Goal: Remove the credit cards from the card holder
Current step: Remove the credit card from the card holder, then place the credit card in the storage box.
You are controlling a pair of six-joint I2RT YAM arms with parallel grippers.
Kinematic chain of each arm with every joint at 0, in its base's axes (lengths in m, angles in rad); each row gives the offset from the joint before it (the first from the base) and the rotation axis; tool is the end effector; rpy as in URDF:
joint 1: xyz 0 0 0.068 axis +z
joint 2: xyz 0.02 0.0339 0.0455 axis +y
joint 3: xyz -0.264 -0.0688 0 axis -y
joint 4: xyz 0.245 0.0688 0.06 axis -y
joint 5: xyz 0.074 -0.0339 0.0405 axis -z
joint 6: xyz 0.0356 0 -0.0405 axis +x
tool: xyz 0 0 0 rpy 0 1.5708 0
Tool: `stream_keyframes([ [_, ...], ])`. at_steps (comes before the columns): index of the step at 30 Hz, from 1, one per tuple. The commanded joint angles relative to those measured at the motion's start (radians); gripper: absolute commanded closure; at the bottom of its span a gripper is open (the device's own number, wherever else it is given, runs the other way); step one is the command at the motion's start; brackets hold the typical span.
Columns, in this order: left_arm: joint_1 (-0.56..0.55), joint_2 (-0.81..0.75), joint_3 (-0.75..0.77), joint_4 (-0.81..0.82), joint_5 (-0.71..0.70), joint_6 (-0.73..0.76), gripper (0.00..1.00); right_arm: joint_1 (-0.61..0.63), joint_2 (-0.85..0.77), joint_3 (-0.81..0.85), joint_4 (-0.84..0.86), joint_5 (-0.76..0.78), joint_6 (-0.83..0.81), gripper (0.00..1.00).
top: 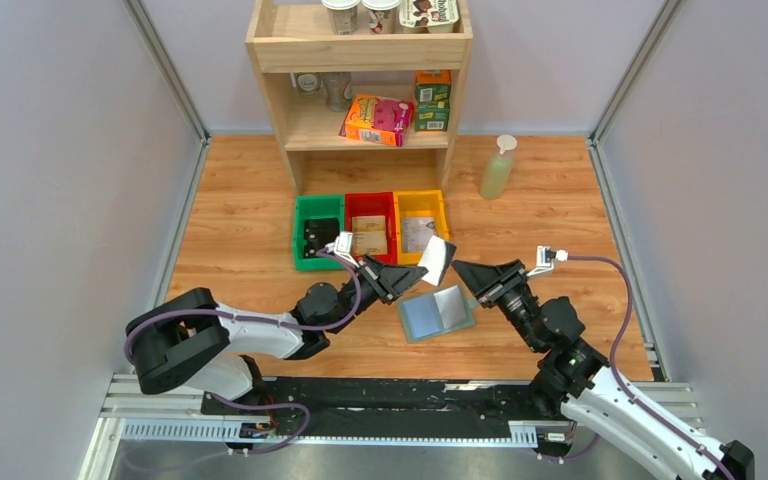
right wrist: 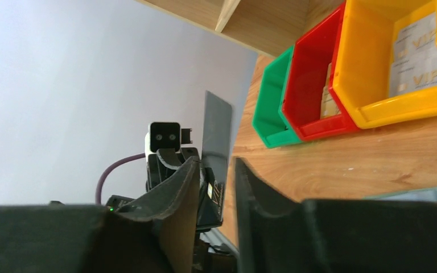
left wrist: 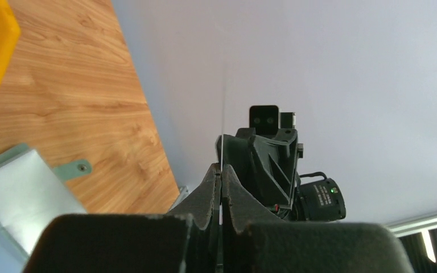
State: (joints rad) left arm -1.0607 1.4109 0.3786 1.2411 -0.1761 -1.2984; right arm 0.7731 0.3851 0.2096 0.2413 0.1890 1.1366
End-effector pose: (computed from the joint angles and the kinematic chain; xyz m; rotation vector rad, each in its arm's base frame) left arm 0.1333 -0.2254 0.2172 -0.3690 1.5948 -1.8017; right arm 0.1019 0.0900 0.2361 0.4669 1.6076 1.3608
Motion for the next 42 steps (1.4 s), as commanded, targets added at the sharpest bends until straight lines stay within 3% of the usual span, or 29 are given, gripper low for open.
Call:
stream_keyframes([
  [1, 0.014, -0.114, -0.023, -0.06, -0.027, 0.066, 1.0, 0.003, -0.049, 0.043, -0.107, 0.069, -0.056, 0.57],
  [4, 0.063, -0.232, -0.001, -0.391, 0.039, 0.132, 1.0, 0.003, -0.103, 0.099, -0.284, 0.107, -0.141, 0.31],
  [7, 0.14, -0.378, 0.087, -0.752, 0.111, 0.279, 1.0, 0.003, -0.149, 0.149, -0.414, 0.139, -0.233, 0.15],
  [11, 0.272, -0.454, 0.207, -1.195, 0.257, 0.471, 1.0, 0.003, -0.195, 0.201, -0.523, 0.161, -0.352, 0.09],
  [15, 0.436, -0.422, 0.379, -1.599, 0.382, 0.681, 1.0, 0.003, -0.207, 0.241, -0.599, 0.178, -0.446, 0.06],
  [19, 0.593, -0.353, 0.529, -1.839, 0.483, 0.882, 1.0, 0.003, -0.203, 0.255, -0.616, 0.161, -0.514, 0.05],
  [22, 0.726, -0.27, 0.638, -1.951, 0.561, 1.014, 1.0, 0.003, -0.201, 0.252, -0.613, 0.139, -0.551, 0.03],
  [29, 0.889, -0.026, 0.842, -2.149, 0.531, 1.183, 1.0, 0.003, -0.204, 0.249, -0.635, 0.115, -0.609, 0.0],
  [34, 0.913, 0.186, 1.009, -2.214, 0.495, 1.254, 1.0, 0.003, -0.221, 0.254, -0.652, 0.115, -0.63, 0.0],
  [42, 0.915, 0.428, 1.155, -2.22, 0.638, 1.323, 1.0, 0.003, -0.239, 0.269, -0.68, 0.148, -0.633, 0.0],
])
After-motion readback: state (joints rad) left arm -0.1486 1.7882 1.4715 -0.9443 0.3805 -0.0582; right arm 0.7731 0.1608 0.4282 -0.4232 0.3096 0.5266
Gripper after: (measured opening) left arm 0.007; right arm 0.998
